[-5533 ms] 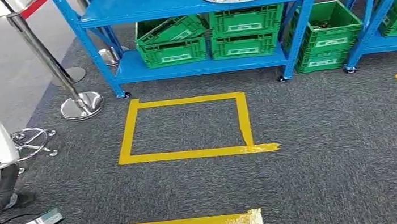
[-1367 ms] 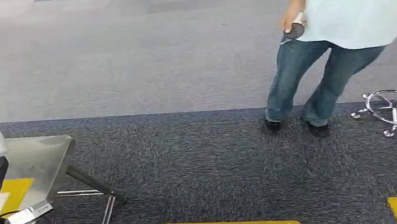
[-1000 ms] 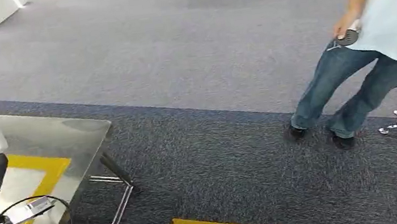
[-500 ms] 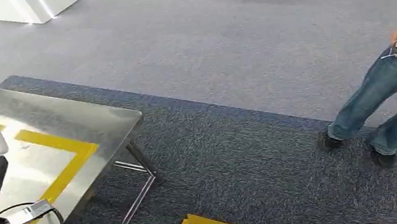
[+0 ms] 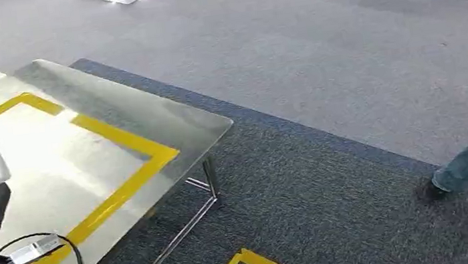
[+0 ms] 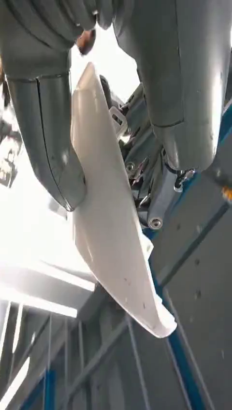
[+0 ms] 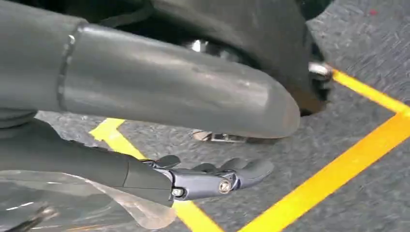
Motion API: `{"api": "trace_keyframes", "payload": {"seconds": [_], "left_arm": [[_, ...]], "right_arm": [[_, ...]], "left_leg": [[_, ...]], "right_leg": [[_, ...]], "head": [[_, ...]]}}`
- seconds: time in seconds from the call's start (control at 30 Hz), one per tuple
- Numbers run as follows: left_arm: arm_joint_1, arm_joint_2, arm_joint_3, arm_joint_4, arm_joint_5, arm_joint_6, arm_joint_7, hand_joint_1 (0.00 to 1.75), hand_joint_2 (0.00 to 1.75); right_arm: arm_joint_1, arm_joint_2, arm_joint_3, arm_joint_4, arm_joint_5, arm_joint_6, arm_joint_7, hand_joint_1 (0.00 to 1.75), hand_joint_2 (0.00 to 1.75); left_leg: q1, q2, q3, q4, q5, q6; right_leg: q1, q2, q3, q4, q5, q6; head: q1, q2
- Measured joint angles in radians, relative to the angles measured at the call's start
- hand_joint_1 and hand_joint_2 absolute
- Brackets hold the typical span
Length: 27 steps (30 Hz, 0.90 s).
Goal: Take the parts from the cabinet and place them on the table.
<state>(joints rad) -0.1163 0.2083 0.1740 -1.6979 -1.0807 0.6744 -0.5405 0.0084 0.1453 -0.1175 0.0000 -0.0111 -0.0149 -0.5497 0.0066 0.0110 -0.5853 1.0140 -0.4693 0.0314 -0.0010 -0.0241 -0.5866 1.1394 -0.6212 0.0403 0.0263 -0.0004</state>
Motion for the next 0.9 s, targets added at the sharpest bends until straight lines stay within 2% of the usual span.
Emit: {"api": "trace_keyframes", "payload": {"seconds": [0.03, 0.07, 0.1, 0.17, 0.2, 0.23, 0.27, 0.3, 0.37, 0.4, 0.43, 0.47, 0.5, 0.53, 0.57, 0.6, 0.63, 0.67, 0.7, 0.73, 0.77, 0.8, 0.9], "left_arm": [[0.0, -0.001, 0.0, 0.0, 0.0, 0.0, 0.0, 1.75, 1.75], [0.0, -0.002, 0.0, 0.0, -0.002, 0.0, 0.0, 1.75, 1.75], [0.0, -0.002, 0.0, 0.001, -0.002, 0.0, 0.0, 1.75, 1.75], [0.001, -0.003, -0.002, 0.001, -0.002, 0.0, 0.0, 1.75, 1.75], [0.001, -0.003, -0.002, 0.001, -0.002, 0.0, 0.001, 1.75, 1.75], [0.0, -0.003, -0.002, 0.0, -0.002, 0.0, 0.002, 1.75, 1.75], [0.001, -0.003, -0.001, 0.0, -0.002, 0.0, 0.002, 1.75, 1.75], [-0.005, -0.003, -0.002, 0.001, -0.002, 0.0, 0.003, 1.75, 1.75], [-0.001, -0.002, -0.003, 0.001, -0.002, 0.0, 0.008, 1.75, 1.75], [0.001, 0.0, -0.004, 0.001, -0.002, 0.0, 0.01, 1.75, 1.75], [0.003, 0.004, -0.006, 0.001, -0.002, 0.0, 0.013, 1.75, 1.75], [-0.002, 0.007, -0.007, 0.001, -0.002, 0.0, 0.016, 1.75, 1.75], [-0.007, 0.008, -0.009, 0.002, -0.002, 0.0, 0.019, 1.75, 1.75], [-0.007, 0.007, -0.011, 0.002, -0.002, 0.0, 0.023, 1.75, 1.75], [-0.004, 0.007, -0.014, 0.002, -0.005, 0.0, 0.025, 1.75, 1.75], [-0.003, 0.008, -0.016, 0.003, -0.006, 0.0, 0.027, 1.75, 1.75], [-0.001, 0.008, -0.018, 0.004, -0.008, 0.0, 0.03, 1.75, 1.75], [0.0, 0.008, -0.018, 0.005, -0.008, 0.0, 0.031, 1.75, 1.75], [-0.001, 0.009, -0.019, 0.004, -0.008, 0.0, 0.032, 1.75, 1.75], [-0.001, 0.011, -0.019, 0.004, -0.008, 0.0, 0.032, 1.75, 1.75], [-0.001, 0.014, -0.019, 0.004, -0.008, 0.0, 0.033, 1.75, 1.75], [-0.005, 0.015, -0.02, 0.004, -0.008, 0.0, 0.035, 1.75, 1.75], [-0.004, 0.02, -0.022, 0.005, -0.009, 0.0, 0.04, 1.75, 1.75]], "right_arm": [[0.001, 0.0, 0.0, 0.0, 0.0, 0.0, 0.0, 0.0, 0.0], [0.003, 0.0, 0.0, 0.0, 0.0, 0.0, 0.0, 0.0, 0.0], [0.007, 0.0, -0.001, 0.0, 0.0, 0.0, 0.001, 0.0, 0.0], [0.007, 0.0, -0.001, 0.0, 0.0, 0.0, 0.0, 0.0, 0.0], [0.006, 0.0, -0.001, 0.0, 0.0, 0.0, 0.0, 0.0, 0.0], [0.005, 0.0, -0.001, 0.0, 0.0, 0.0, 0.0, 0.0, 0.0], [0.003, -0.001, -0.001, 0.0, 0.0, 0.001, 0.001, 0.0, 0.0], [0.004, -0.001, -0.002, 0.0, 0.0, 0.001, 0.001, 0.0, 0.0], [0.006, -0.001, -0.003, 0.0, 0.0, 0.003, 0.003, 0.0, 0.0], [0.005, -0.001, -0.004, 0.0, 0.0, 0.003, 0.003, 0.0, 0.0], [0.003, 0.0, -0.005, 0.0, 0.001, 0.004, 0.003, 0.0, 0.0], [0.003, -0.001, -0.006, 0.0, 0.001, 0.004, 0.003, 0.0, 0.0], [0.004, -0.001, -0.007, 0.0, 0.002, 0.005, 0.003, 0.0, 0.0], [0.007, -0.001, -0.008, 0.0, 0.003, 0.006, 0.003, 0.0, 0.0], [0.009, -0.001, -0.008, 0.0, 0.003, 0.008, 0.003, 0.0, 0.0], [0.01, -0.001, -0.009, 0.0, 0.003, 0.008, 0.004, 0.0, 0.0], [0.009, -0.001, -0.009, 0.0, 0.003, 0.009, 0.005, 0.0, 0.0], [0.008, -0.001, -0.009, 0.0, 0.004, 0.01, 0.005, 0.0, 0.0], [0.007, -0.001, -0.009, 0.0, 0.005, 0.012, 0.005, 0.0, 0.0], [0.006, -0.001, -0.009, 0.0, 0.006, 0.013, 0.005, 0.0, 0.0], [0.005, -0.001, -0.01, 0.0, 0.007, 0.014, 0.005, 0.0, 0.0], [0.004, -0.001, -0.01, 0.0, 0.009, 0.015, 0.006, 0.0, 0.0], [0.004, -0.001, -0.01, 0.0, 0.011, 0.017, 0.01, 0.0, 0.0]], "left_leg": [[0.0, -0.012, -0.001, 0.0, 0.0, 0.002], [0.0, -0.025, -0.002, 0.001, 0.0, 0.002], [0.0, -0.042, -0.001, 0.001, 0.0, 0.002], [0.0, -0.069, 0.001, 0.001, 0.0, 0.002], [0.0, -0.084, 0.002, 0.001, 0.001, 0.001], [0.001, -0.099, 0.003, 0.002, 0.0, 0.0], [0.0, -0.108, -0.001, 0.003, 0.001, -0.005], [0.0, -0.123, -0.009, 0.01, 0.001, -0.01], [0.009, -0.148, -0.016, 0.001, 0.011, -0.029], [0.008, -0.157, -0.017, -0.001, 0.015, -0.035], [0.007, -0.14, -0.02, 0.008, 0.005, -0.037], [-0.001, -0.08, -0.032, 0.037, -0.019, -0.041], [0.0, -0.045, -0.059, 0.1, -0.058, -0.046], [0.002, -0.027, -0.096, 0.186, -0.1, -0.05], [0.003, -0.021, -0.131, 0.266, -0.133, -0.052], [0.003, -0.02, -0.151, 0.315, -0.148, -0.053], [0.003, -0.02, -0.148, 0.316, -0.134, -0.053], [0.003, -0.019, -0.127, 0.28, -0.107, -0.052], [0.003, -0.014, -0.081, 0.191, -0.06, -0.048], [0.001, 0.003, -0.029, 0.094, -0.017, -0.043], [-0.007, 0.057, 0.014, 0.011, -0.007, -0.035], [-0.021, 0.088, 0.021, -0.005, -0.016, -0.029], [-0.02, 0.046, 0.011, -0.001, -0.013, -0.019]], "right_leg": [[0.0, 0.011, -0.039, 0.076, -0.028, 0.001], [0.0, 0.017, -0.073, 0.137, -0.045, 0.002], [0.0, 0.02, -0.097, 0.169, -0.041, 0.001], [-0.001, 0.025, -0.074, 0.097, 0.025, -0.005], [-0.001, 0.033, -0.036, 0.009, 0.076, -0.01], [-0.004, 0.062, 0.01, -0.096, 0.126, -0.014], [-0.011, 0.119, 0.025, -0.12, 0.11, -0.015], [-0.014, 0.125, 0.038, -0.143, 0.11, -0.014], [-0.006, 0.104, 0.037, -0.135, 0.111, -0.02], [-0.007, 0.093, 0.039, -0.139, 0.114, -0.025], [-0.016, 0.072, 0.042, -0.15, 0.12, -0.036], [-0.014, 0.062, 0.044, -0.153, 0.12, -0.041], [-0.011, 0.046, 0.045, -0.153, 0.12, -0.044], [-0.008, 0.029, 0.046, -0.153, 0.118, -0.046], [-0.005, 0.012, 0.045, -0.153, 0.117, -0.048], [-0.004, -0.002, 0.045, -0.152, 0.116, -0.05], [-0.002, -0.019, 0.047, -0.152, 0.114, -0.051], [0.0, -0.03, 0.048, -0.152, 0.113, -0.05], [0.001, -0.044, 0.051, -0.152, 0.111, -0.05], [0.002, -0.055, 0.056, -0.152, 0.108, -0.048], [0.005, -0.065, 0.062, -0.152, 0.104, -0.045], [0.014, -0.075, 0.06, -0.148, 0.1, -0.039], [0.013, -0.113, 0.066, -0.151, 0.097, -0.031]], "head": [[0.003, 0.0], [0.002, 0.0], [0.003, 0.0], [0.003, 0.0], [0.003, 0.0], [0.003, 0.0], [0.001, 0.0], [-0.001, 0.0], [0.003, 0.0], [0.002, 0.0], [0.004, 0.0], [-0.006, 0.0], [-0.014, 0.0], [-0.013, 0.0], [-0.014, 0.0], [-0.015, 0.0], [-0.014, 0.0], [-0.014, 0.0], [-0.014, 0.0], [-0.014, 0.0], [-0.014, 0.0], [-0.016, 0.0], [-0.013, 0.0]]}}
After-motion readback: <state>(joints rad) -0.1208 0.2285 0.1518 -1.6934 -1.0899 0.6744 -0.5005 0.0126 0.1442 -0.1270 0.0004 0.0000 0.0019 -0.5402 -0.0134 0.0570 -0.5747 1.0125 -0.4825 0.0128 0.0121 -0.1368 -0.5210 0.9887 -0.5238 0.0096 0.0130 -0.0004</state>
